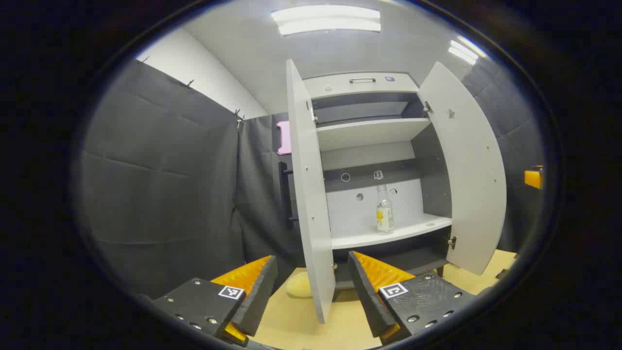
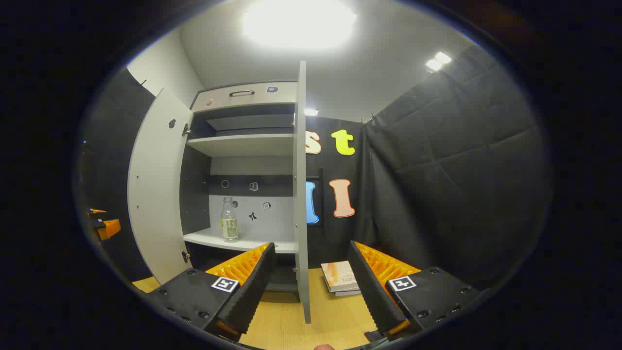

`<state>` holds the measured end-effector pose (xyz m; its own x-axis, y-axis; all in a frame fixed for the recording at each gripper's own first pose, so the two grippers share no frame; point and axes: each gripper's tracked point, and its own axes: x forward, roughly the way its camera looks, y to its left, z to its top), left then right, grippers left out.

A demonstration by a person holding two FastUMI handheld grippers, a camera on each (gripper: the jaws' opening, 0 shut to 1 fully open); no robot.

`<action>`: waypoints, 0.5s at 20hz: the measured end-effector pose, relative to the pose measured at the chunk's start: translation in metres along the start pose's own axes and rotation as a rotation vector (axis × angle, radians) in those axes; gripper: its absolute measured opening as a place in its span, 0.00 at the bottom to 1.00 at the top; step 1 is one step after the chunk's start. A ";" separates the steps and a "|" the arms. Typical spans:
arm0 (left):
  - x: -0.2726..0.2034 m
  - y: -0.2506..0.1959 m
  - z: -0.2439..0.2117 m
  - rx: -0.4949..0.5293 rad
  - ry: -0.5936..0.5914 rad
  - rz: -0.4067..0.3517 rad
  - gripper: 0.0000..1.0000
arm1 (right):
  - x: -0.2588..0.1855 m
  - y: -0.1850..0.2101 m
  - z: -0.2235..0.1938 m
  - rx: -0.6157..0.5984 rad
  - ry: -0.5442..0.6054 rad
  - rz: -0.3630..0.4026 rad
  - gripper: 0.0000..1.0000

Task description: Grasp the bottle in the cabinet with the left hand and place it on the coaster, then close the right door with the right hand and the left door with the left hand.

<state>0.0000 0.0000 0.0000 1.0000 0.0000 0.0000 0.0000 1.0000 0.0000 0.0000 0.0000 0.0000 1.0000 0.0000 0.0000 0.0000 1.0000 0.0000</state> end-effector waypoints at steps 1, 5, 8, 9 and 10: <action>-0.001 0.000 0.002 0.006 -0.003 0.000 0.87 | -0.001 0.000 0.001 -0.001 -0.004 0.001 0.96; -0.004 0.000 0.004 0.016 -0.008 -0.001 0.87 | -0.003 0.001 0.002 -0.003 -0.008 0.002 0.92; -0.006 -0.002 0.005 0.015 -0.010 0.000 0.87 | -0.002 0.000 0.001 0.003 -0.005 0.006 0.92; -0.005 -0.003 0.005 0.014 -0.009 0.001 0.87 | -0.002 0.000 0.001 0.003 -0.004 0.007 0.92; -0.006 -0.005 0.006 0.015 -0.008 0.000 0.87 | -0.001 -0.001 0.000 0.001 -0.003 0.008 0.96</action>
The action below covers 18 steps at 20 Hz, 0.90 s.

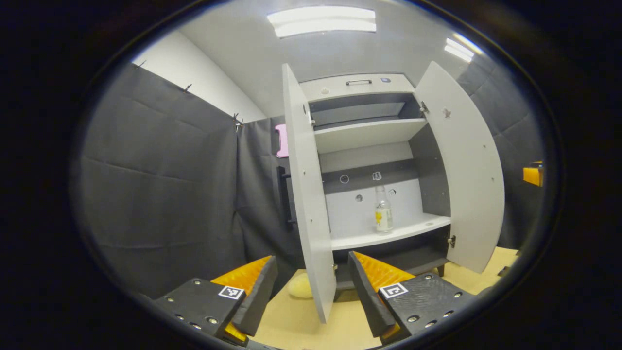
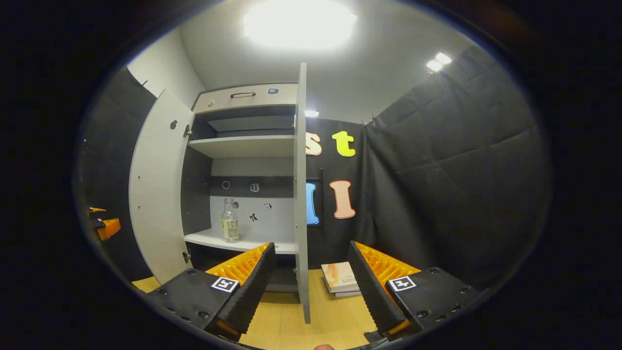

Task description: Grasp the bottle in the cabinet with the left hand and place it on the coaster, then close the right door with the right hand and the left door with the left hand.

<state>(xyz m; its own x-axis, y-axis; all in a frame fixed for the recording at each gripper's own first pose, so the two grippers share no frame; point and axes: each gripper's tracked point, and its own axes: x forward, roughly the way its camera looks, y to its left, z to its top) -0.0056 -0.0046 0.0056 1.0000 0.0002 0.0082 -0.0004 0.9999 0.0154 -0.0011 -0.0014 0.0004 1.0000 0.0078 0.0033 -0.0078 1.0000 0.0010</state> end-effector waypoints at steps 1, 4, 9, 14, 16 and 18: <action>0.000 -0.001 0.001 0.002 0.000 0.000 0.87 | 0.000 -0.001 -0.001 -0.001 0.000 0.000 0.96; -0.001 -0.008 0.003 0.002 -0.002 0.001 0.87 | 0.002 -0.006 0.000 0.001 -0.003 0.003 0.96; 0.004 -0.028 0.007 -0.002 0.006 -0.004 0.85 | 0.006 -0.021 -0.006 -0.006 0.004 0.010 0.96; 0.014 -0.063 0.013 -0.003 0.015 -0.017 0.85 | 0.012 -0.043 -0.013 -0.013 0.008 0.025 0.96; 0.023 -0.079 0.015 -0.017 0.023 -0.027 0.85 | 0.014 -0.050 -0.017 0.011 0.016 0.043 0.92; 0.031 -0.098 0.015 -0.044 0.039 -0.042 0.87 | 0.015 -0.057 -0.023 0.018 0.023 0.053 0.96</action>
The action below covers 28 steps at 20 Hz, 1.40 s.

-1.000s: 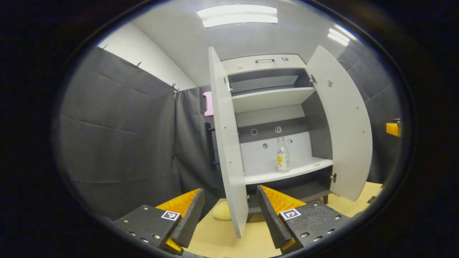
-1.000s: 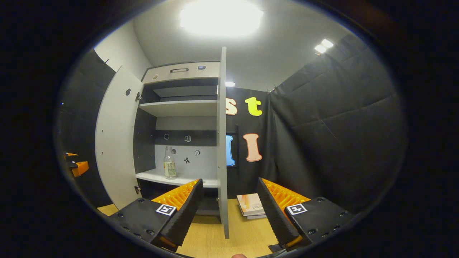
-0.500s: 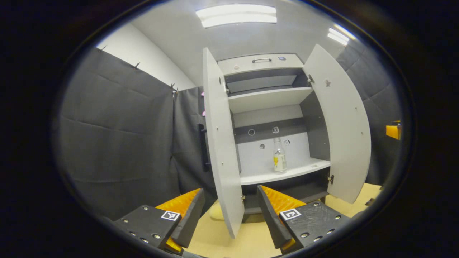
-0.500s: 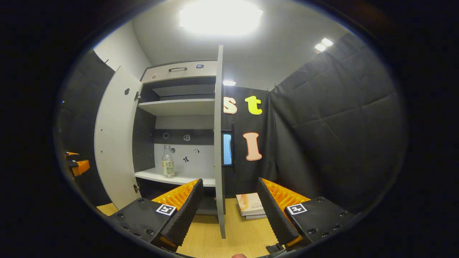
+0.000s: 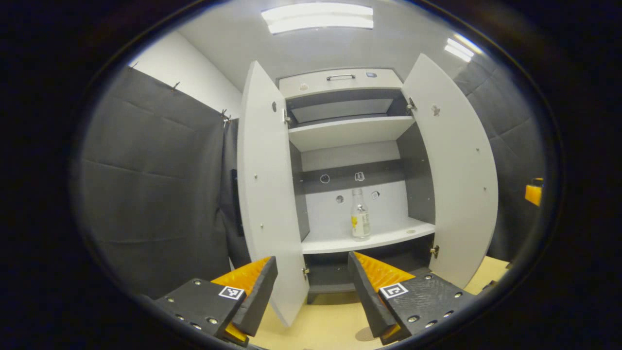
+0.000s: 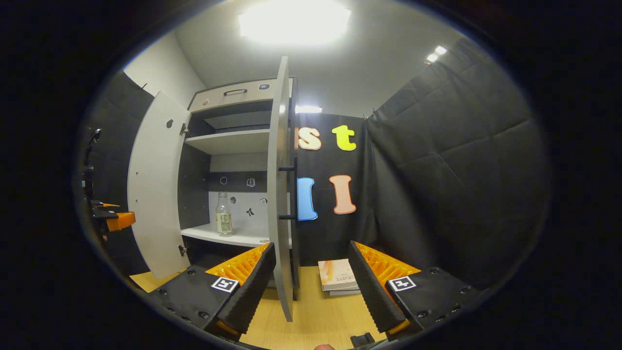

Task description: Grasp the bottle in the cabinet with the left hand and place it on the coaster, then close the right door with the right hand and the left door with the left hand.

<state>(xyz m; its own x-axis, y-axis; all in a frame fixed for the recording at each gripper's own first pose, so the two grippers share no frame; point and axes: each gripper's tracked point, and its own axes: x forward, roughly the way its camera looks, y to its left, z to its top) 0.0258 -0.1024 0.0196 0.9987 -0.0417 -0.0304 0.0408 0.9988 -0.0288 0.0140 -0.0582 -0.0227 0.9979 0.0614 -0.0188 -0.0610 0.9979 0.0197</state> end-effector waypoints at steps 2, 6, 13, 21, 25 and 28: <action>0.015 -0.013 0.002 -0.030 0.019 -0.025 0.87 | 0.001 -0.008 -0.006 -0.011 0.010 -0.003 0.96; 0.049 -0.029 0.016 -0.037 0.024 -0.051 0.84 | 0.007 -0.020 -0.011 -0.015 0.021 -0.017 0.96; 0.120 -0.055 0.033 -0.040 -0.004 -0.124 0.84 | 0.020 -0.040 -0.019 -0.027 0.039 -0.109 0.96; 0.201 -0.087 0.045 -0.054 -0.025 -0.214 0.85 | 0.038 -0.054 -0.024 -0.031 0.047 -0.225 0.96; 0.239 -0.093 0.051 -0.059 -0.039 -0.234 0.85 | 0.043 -0.058 -0.029 -0.030 0.060 -0.275 0.96; 0.265 -0.099 0.049 -0.056 -0.041 -0.247 0.85 | 0.046 -0.063 -0.032 -0.034 0.066 -0.312 0.92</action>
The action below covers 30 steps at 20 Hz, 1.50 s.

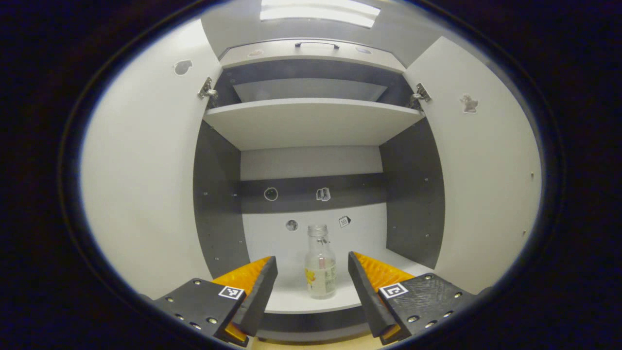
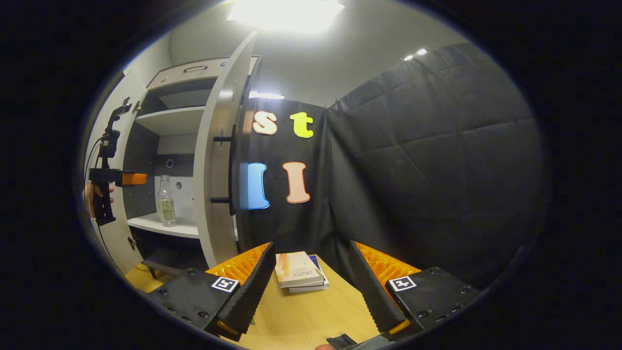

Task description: Grasp the bottle in the cabinet with the left hand and place it on the coaster, then close the right door with the right hand and the left door with the left hand.

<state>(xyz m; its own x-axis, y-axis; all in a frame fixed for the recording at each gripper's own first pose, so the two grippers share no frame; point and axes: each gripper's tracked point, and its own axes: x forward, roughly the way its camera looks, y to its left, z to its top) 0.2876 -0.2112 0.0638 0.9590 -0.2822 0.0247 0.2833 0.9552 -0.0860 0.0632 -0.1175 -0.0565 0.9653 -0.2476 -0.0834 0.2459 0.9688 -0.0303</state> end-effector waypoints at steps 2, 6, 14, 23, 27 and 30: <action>0.017 0.000 -0.001 -0.002 -0.002 -0.010 0.85 | 0.003 -0.002 -0.001 -0.001 0.004 -0.023 0.96; 0.058 -0.004 -0.012 -0.006 0.015 -0.039 0.87 | 0.009 -0.008 -0.005 0.001 0.014 -0.079 0.96; 0.121 -0.003 -0.030 -0.010 0.050 -0.056 0.87 | 0.012 -0.010 -0.017 0.007 0.045 -0.160 0.96; 0.150 -0.001 -0.034 -0.023 0.079 -0.088 0.43 | 0.016 -0.010 -0.023 0.003 0.065 -0.150 0.92; 0.134 -0.004 -0.024 -0.056 0.069 -0.116 0.43 | 0.014 -0.010 -0.019 0.004 0.060 -0.126 0.92; 0.112 -0.003 -0.013 -0.054 0.055 -0.112 0.42 | 0.014 -0.009 -0.017 0.002 0.059 -0.098 0.92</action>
<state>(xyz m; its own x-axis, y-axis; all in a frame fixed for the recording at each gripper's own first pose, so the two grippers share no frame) 0.3946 -0.2467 0.0535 0.9193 -0.3931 -0.0172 0.3871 0.9114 -0.1393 0.0729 -0.1302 -0.0742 0.9298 -0.3410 -0.1387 0.3389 0.9400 -0.0390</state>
